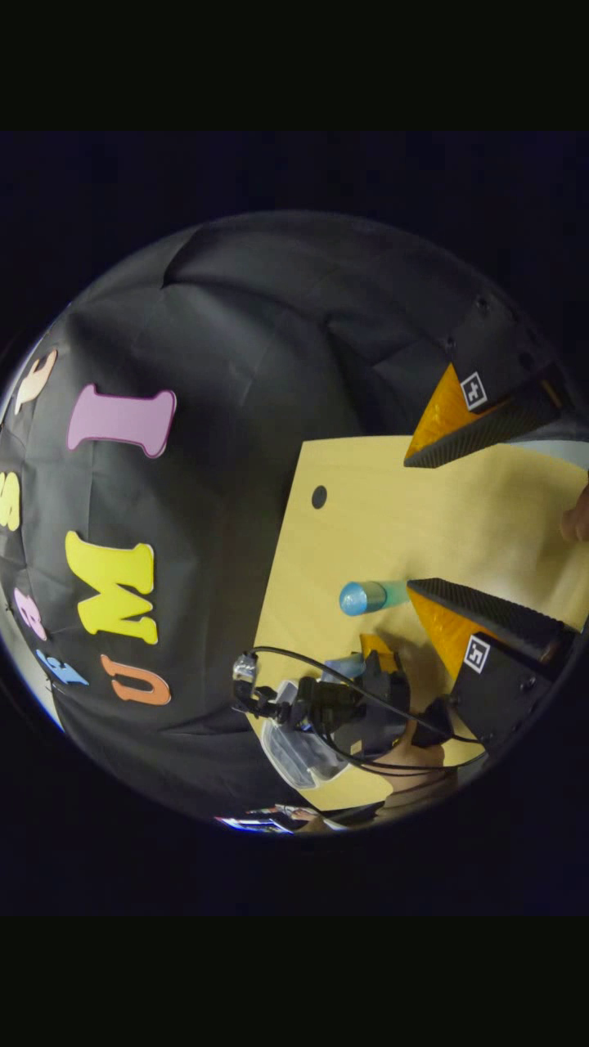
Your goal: First open the suitcase, pack the skin care products into it, and then close the suitcase.
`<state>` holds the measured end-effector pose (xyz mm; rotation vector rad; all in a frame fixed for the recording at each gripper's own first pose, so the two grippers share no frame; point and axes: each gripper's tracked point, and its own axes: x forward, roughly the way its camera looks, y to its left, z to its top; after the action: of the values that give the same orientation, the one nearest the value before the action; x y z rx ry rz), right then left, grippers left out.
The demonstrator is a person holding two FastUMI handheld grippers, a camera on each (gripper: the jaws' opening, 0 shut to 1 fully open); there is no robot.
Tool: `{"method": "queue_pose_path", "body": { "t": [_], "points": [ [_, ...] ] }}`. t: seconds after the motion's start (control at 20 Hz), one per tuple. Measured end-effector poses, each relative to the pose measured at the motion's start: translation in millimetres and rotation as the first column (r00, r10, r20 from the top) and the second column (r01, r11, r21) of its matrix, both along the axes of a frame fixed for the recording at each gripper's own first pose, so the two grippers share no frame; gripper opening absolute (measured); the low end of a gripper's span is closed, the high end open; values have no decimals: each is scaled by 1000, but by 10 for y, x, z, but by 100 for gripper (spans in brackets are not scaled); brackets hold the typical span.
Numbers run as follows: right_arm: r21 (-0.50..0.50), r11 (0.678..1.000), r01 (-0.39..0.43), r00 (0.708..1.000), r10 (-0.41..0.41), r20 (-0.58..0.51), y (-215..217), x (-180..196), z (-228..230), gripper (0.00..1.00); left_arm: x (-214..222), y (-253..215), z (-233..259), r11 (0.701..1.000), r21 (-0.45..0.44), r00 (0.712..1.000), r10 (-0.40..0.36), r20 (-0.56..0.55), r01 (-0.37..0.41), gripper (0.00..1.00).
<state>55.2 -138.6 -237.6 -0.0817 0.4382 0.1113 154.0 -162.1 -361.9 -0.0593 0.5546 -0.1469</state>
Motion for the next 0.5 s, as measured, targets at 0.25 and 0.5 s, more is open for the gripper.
{"method": "queue_pose_path", "body": {
  "t": [0.25, 0.5],
  "points": [
    [34, 996, -85, 996, 86, -10, 462, 279, -131, 80, -303, 201, 209, 999, 16, 998, 43, -50, -42, 49],
    [68, 990, -121, 991, 124, -39, 818, 668, -469, 81, -817, 446, 685, 993, 12, 990, 117, -80, -116, 49]
  ]
}}
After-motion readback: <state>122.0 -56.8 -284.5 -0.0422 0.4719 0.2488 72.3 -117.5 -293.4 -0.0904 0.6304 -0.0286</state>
